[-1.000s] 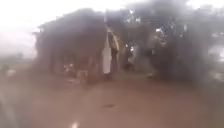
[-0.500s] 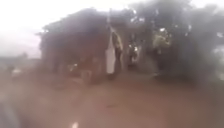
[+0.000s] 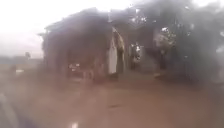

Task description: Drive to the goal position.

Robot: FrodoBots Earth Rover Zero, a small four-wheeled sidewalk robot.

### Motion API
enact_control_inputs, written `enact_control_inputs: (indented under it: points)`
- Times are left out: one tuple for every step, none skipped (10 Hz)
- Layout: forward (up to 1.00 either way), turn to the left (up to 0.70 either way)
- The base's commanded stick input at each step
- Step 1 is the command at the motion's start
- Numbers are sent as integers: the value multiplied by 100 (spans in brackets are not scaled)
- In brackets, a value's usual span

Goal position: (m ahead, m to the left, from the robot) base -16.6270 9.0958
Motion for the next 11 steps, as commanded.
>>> enact_control_inputs:
  points:
    - [0, 45]
    - [0, 45]
    - [0, 45]
    - [0, 45]
    - [0, 45]
    - [0, 45]
    - [0, 45]
    - [0, 45]
    - [0, 45]
    - [0, 45]
    - [0, 45]
